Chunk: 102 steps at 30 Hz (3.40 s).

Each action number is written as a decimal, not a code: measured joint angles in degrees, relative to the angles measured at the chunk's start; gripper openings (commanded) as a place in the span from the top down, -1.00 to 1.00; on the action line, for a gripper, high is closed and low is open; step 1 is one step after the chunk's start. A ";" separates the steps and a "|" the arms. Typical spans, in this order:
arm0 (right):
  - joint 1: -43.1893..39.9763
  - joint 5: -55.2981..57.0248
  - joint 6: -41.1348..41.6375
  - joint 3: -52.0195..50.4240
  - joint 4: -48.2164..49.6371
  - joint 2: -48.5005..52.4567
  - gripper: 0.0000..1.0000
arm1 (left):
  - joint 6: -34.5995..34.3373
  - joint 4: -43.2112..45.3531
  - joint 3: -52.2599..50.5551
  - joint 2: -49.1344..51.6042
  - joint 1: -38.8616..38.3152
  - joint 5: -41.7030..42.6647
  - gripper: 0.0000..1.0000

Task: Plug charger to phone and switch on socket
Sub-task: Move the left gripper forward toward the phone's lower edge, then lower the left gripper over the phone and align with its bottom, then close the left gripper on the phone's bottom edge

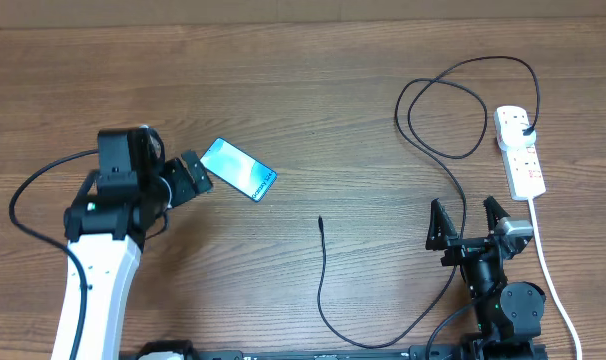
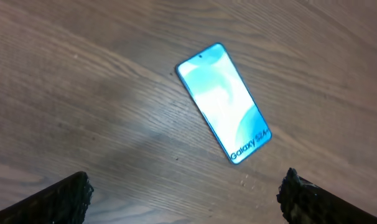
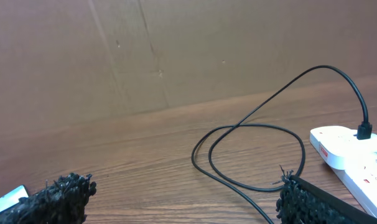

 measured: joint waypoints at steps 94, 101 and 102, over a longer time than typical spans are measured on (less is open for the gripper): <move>0.00 0.00 -0.02 0.00 0.00 0.00 -1.00 | -44.48 -20.57 41.03 48.02 -18.91 -8.28 -0.99; 0.00 0.00 0.00 0.00 -0.02 0.00 -1.00 | -43.67 -19.67 40.13 48.02 -18.91 -8.50 -0.99; 0.00 0.00 -0.04 0.00 -0.02 0.00 -1.00 | -43.65 -19.69 40.04 48.02 -18.91 -8.50 -0.99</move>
